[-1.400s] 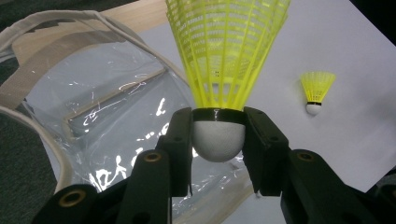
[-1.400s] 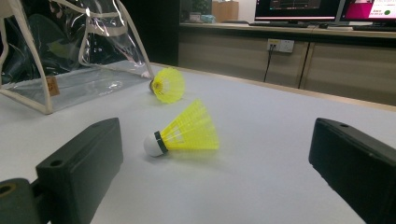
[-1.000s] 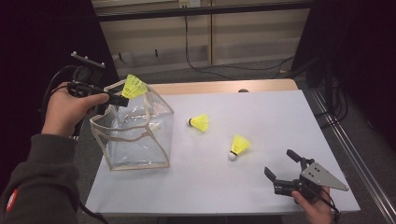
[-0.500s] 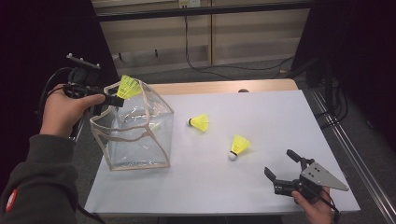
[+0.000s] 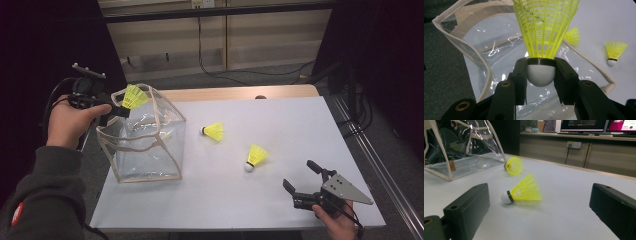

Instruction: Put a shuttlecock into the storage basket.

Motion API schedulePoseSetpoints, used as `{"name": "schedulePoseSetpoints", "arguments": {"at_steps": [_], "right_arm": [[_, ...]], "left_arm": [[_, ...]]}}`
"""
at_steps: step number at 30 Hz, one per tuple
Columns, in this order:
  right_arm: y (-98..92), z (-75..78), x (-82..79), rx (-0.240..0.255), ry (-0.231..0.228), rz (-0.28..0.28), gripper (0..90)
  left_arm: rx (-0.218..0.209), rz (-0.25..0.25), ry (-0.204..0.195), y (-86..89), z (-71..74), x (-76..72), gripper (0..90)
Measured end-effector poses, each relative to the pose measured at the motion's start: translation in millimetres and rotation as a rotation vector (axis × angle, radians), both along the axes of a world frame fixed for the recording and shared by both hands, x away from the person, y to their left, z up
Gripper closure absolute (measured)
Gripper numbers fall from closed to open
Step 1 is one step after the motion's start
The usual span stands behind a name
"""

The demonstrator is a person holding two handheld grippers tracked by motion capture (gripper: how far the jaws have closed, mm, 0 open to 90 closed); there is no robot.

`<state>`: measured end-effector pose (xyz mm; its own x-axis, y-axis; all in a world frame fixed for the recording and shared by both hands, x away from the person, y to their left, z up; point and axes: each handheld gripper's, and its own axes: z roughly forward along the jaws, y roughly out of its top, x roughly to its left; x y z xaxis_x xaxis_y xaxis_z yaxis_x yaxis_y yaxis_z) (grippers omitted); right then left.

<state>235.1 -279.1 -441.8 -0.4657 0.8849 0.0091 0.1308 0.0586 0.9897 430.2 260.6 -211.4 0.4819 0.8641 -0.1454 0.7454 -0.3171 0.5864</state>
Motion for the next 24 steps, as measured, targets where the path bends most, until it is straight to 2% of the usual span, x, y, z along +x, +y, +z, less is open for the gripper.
{"name": "schedulePoseSetpoints", "arguments": {"at_steps": [24], "right_arm": [[-0.1,0.1,-0.1,-0.006,-0.003,-0.001,2.5]], "left_arm": [[0.027,0.034,0.015,3.7,-16.4,2.7,64.7]]}}
